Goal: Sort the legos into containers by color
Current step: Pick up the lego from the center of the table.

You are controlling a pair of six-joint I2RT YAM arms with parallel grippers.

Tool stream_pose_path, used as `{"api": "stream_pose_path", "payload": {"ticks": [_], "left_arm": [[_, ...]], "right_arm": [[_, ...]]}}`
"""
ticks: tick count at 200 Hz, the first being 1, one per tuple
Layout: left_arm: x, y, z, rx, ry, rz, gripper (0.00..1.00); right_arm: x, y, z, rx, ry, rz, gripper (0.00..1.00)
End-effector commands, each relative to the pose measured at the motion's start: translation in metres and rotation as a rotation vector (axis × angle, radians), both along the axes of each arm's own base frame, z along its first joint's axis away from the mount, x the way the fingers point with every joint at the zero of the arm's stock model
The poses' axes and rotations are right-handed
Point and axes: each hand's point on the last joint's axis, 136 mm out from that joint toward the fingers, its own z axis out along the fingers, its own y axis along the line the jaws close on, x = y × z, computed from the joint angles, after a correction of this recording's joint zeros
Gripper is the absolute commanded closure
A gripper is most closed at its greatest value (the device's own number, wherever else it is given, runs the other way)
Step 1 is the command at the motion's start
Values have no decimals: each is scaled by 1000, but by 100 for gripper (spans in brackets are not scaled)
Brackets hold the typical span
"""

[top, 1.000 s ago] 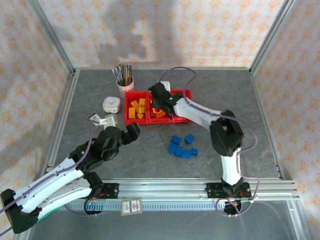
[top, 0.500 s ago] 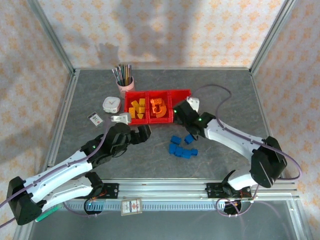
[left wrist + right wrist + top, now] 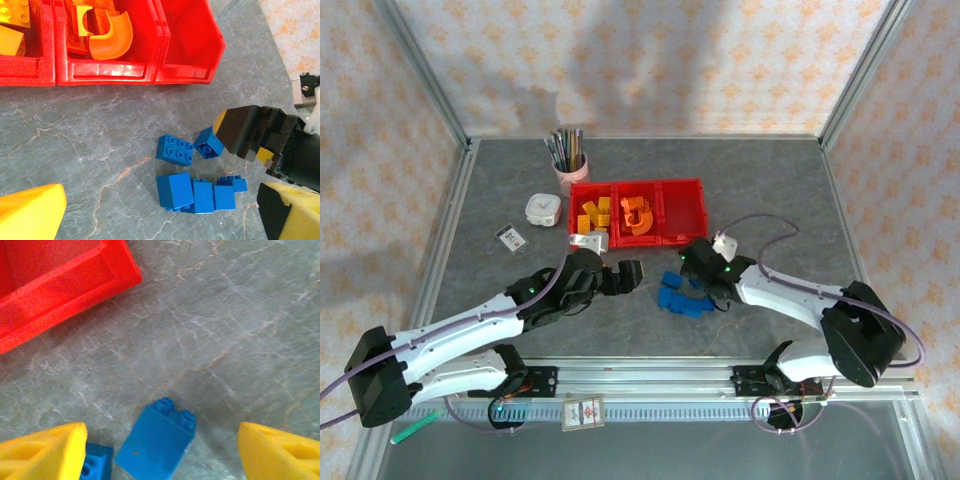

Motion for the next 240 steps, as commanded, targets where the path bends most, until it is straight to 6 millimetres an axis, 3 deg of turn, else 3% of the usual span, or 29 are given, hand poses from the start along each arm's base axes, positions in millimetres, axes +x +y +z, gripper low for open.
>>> {"api": "stream_pose_path", "payload": {"ticks": [1, 60, 143, 240], "left_arm": [[2, -8, 10, -14, -36, -24, 1], [5, -7, 8, 1, -32, -13, 1], [5, -7, 9, 8, -34, -11, 1], [7, -5, 14, 11, -46, -4, 1]], "right_arm": [[10, 3, -3, 42, -34, -76, 25], [15, 12, -17, 55, -21, -78, 38], [9, 7, -36, 5, 30, -64, 44], [14, 10, -31, -8, 12, -37, 60]]}}
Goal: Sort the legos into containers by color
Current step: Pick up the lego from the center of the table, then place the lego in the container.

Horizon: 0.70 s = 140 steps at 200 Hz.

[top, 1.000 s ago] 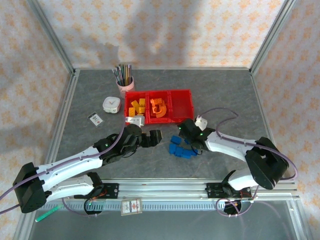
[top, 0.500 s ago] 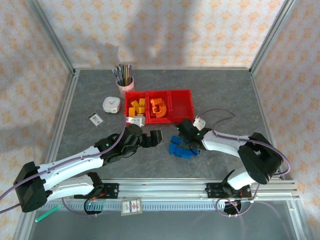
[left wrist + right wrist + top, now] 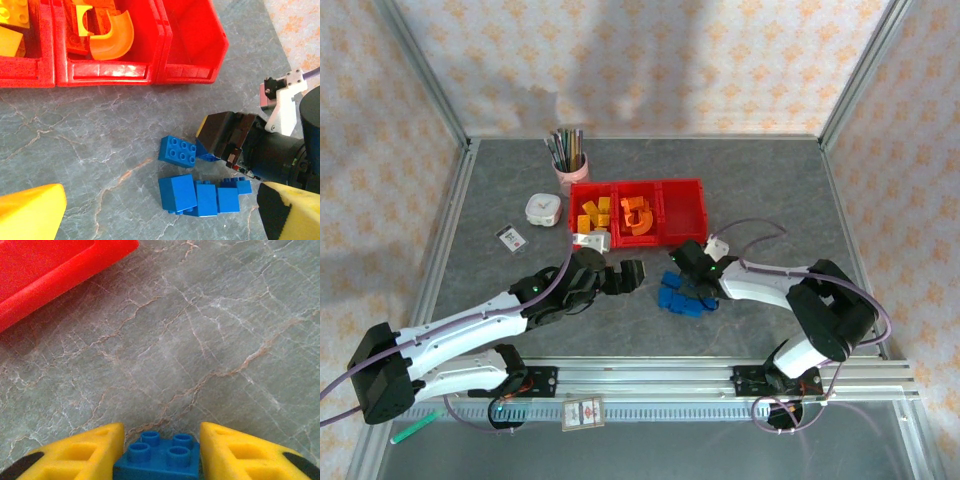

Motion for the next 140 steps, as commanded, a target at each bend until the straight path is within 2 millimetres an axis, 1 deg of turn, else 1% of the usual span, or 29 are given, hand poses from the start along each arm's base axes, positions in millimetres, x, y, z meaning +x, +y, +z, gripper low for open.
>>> {"api": "stream_pose_path", "payload": {"ticks": [1, 20, 32, 49, 71, 90, 110, 122, 140], "left_arm": [[4, -4, 17, -6, -47, -6, 1], [4, -3, 18, -9, -51, -1, 1], [5, -3, 20, -12, -53, 5, 1], [7, 0, 24, -15, -63, 26, 1], [11, 5, 32, -20, -80, 54, 1], [16, 9, 37, -27, -83, 81, 1], [23, 15, 39, -34, -76, 115, 1], [27, 19, 40, -42, -70, 139, 1], [32, 23, 42, -54, -68, 159, 1]], "right_arm": [[4, -2, 6, -19, -24, 3, 60], [6, -1, 15, -17, -45, 17, 63], [9, -1, 24, -22, -65, 24, 64], [15, -2, 44, -34, -105, 33, 66], [28, 6, 74, -20, -167, 79, 67], [45, 13, 100, -38, -233, 106, 67], [68, 21, 124, -71, -297, 130, 67], [85, 22, 128, -91, -307, 131, 67], [110, 24, 125, -97, -292, 141, 67]]}}
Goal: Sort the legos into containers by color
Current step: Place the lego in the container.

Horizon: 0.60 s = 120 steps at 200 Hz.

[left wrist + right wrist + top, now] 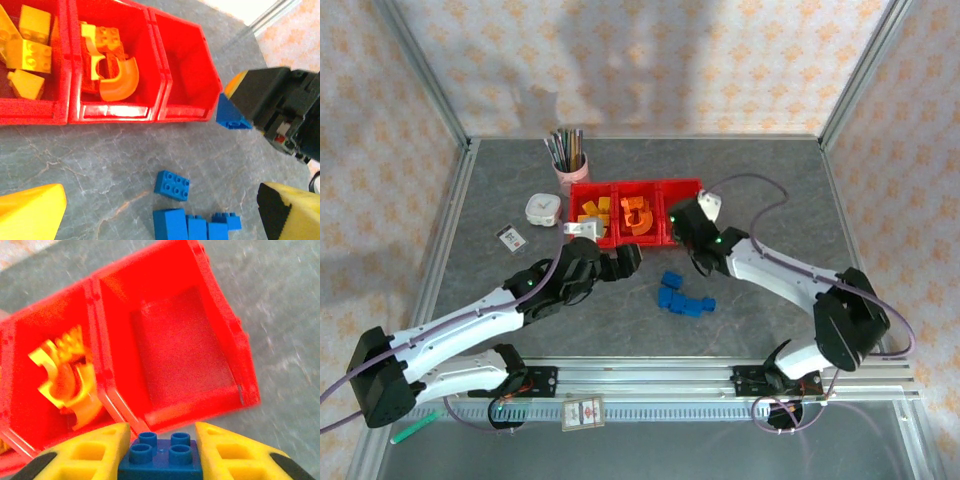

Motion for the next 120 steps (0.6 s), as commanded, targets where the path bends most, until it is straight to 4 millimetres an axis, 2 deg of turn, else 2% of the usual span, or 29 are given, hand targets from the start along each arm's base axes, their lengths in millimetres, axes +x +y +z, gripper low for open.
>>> {"api": "stream_pose_path", "payload": {"ticks": [1, 39, 56, 69, 92, 120], "left_arm": [[9, 9, 11, -19, -8, 56, 1], [16, 15, 11, -33, -7, 87, 1], [17, 14, 12, -34, -7, 81, 1], [18, 14, 12, -28, -6, 82, 1], [18, 16, 13, -13, -10, 81, 1], [18, 12, 14, -13, -10, 63, 1]], "right_arm": [[31, -8, -5, -98, -6, 2, 67], [74, -3, -25, -162, 20, 10, 66], [88, -1, -32, -177, 35, 14, 57], [92, 3, -31, -184, 41, 31, 54], [89, 5, -17, -158, 13, 48, 44], [72, -2, -7, -144, 17, 63, 39]]}}
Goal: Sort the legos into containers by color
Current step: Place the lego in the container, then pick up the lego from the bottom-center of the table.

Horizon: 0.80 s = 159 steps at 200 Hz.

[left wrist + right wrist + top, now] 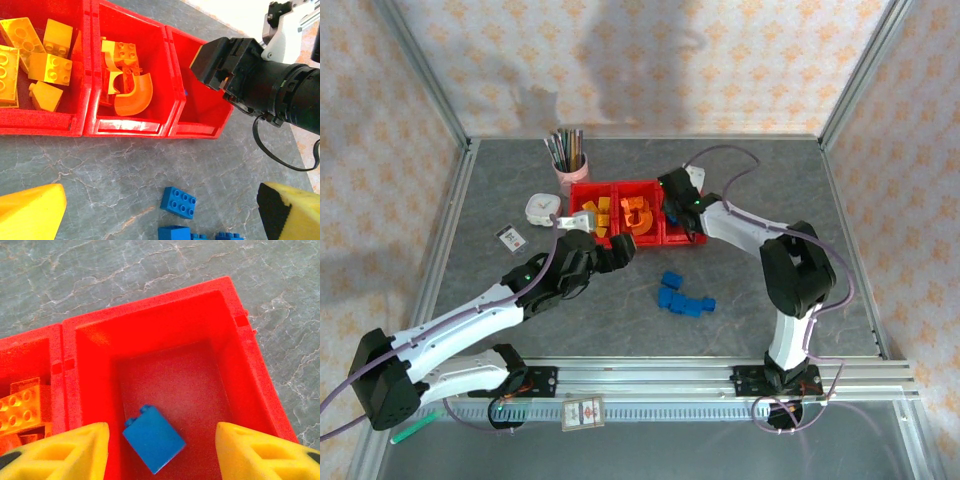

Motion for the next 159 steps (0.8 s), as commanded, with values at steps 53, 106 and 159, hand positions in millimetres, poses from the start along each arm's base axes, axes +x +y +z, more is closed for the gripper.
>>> {"api": "stream_pose_path", "payload": {"ticks": [53, 106, 159], "left_arm": [[-7, -16, 12, -8, -14, -76, 1], [-29, -42, 1, -1, 7, -172, 1], [-46, -58, -15, -3, 42, -223, 1]], "right_arm": [[-81, -46, 21, 19, 68, -2, 29], [-166, -74, -10, 48, 228, -26, 24], [-231, -75, -50, 125, 360, -26, 21]]}}
